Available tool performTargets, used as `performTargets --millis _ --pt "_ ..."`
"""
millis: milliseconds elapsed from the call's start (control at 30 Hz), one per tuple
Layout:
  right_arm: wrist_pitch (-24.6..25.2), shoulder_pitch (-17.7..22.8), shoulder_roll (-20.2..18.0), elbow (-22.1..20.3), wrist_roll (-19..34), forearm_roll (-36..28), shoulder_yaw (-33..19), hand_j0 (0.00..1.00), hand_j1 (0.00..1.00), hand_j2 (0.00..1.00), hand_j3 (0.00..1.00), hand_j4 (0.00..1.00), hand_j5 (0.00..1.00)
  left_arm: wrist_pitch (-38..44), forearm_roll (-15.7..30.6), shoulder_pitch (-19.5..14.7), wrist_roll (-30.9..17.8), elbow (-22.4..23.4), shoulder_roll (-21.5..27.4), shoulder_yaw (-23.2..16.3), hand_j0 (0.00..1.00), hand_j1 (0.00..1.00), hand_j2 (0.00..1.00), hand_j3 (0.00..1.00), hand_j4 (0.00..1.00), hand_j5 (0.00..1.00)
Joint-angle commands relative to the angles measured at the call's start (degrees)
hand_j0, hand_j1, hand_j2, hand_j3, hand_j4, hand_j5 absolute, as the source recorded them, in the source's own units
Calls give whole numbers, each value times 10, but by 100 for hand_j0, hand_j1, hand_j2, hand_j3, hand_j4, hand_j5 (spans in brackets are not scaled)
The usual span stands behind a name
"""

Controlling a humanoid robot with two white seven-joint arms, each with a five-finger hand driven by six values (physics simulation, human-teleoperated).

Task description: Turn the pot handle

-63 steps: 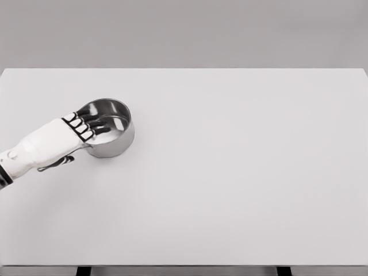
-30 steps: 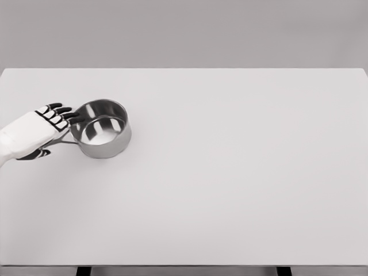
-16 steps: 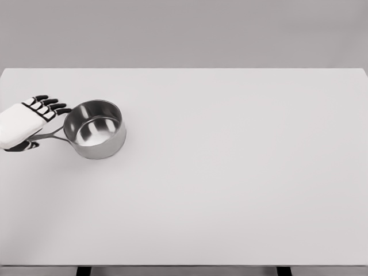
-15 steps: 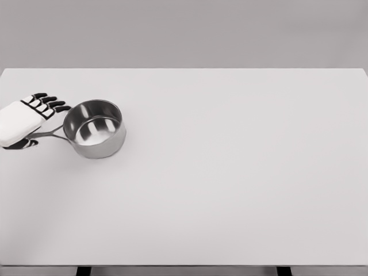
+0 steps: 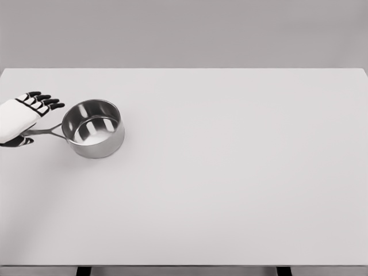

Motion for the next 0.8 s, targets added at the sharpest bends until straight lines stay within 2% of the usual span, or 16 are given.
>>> performTargets --millis 0,767 --pt "0 0 0 0 0 0 0 100 100 100 100 100 100 1 3 0 0 10 -2 -2 100 100 100 100 100 100" --pt "0 0 0 0 0 0 0 100 100 100 100 100 100 1 3 -58 0 99 -8 -12 100 100 100 100 100 100"
